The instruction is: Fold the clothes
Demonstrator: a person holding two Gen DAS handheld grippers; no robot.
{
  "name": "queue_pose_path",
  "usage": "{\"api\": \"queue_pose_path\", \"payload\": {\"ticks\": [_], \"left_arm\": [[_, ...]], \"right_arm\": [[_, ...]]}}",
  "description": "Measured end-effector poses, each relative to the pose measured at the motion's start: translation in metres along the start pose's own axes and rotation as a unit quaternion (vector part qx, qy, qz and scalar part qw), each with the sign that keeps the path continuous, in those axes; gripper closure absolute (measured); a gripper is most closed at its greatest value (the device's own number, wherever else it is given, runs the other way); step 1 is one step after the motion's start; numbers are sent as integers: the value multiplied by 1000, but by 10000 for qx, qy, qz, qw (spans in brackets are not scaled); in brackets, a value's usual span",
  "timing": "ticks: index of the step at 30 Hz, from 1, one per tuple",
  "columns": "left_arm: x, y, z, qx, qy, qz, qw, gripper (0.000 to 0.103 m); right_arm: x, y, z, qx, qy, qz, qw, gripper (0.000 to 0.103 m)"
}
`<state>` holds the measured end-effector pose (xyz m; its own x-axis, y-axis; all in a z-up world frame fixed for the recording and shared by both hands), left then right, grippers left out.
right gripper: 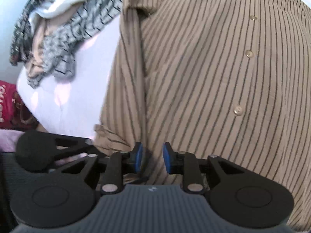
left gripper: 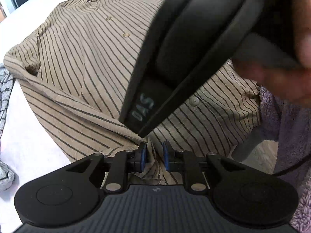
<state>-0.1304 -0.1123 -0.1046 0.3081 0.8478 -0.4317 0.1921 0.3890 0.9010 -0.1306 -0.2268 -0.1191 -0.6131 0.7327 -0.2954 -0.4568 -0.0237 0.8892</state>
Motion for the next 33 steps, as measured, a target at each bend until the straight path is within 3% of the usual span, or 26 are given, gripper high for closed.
{"api": "queue_pose_path", "payload": {"ticks": [17,24,33], "left_arm": [[4,-6,-4,-382,120,348,9986,88],[8,-3,-1,-502,160,349,9980,88],[21,26,19,-462,280,487,9973,82]], "right_arm": [[7,-17,9,53,228,163,9996,80],[7,-36,3,113,113,288,9995,101],[8,-36,-4,219,116,296,9993,102]]}}
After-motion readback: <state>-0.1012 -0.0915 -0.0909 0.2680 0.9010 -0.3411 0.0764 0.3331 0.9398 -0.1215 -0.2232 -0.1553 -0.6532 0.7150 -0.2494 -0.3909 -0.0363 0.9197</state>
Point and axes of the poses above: each gripper's, at about its wrist camera, not at the fingertips, and y roughly against the way its jaws point, z to its left, x to its underside, the point moved 3 cm from there along -y, roughly the way its jaws point, and after that the axes turned 4 degrees about -z, right-handed, at the moved point
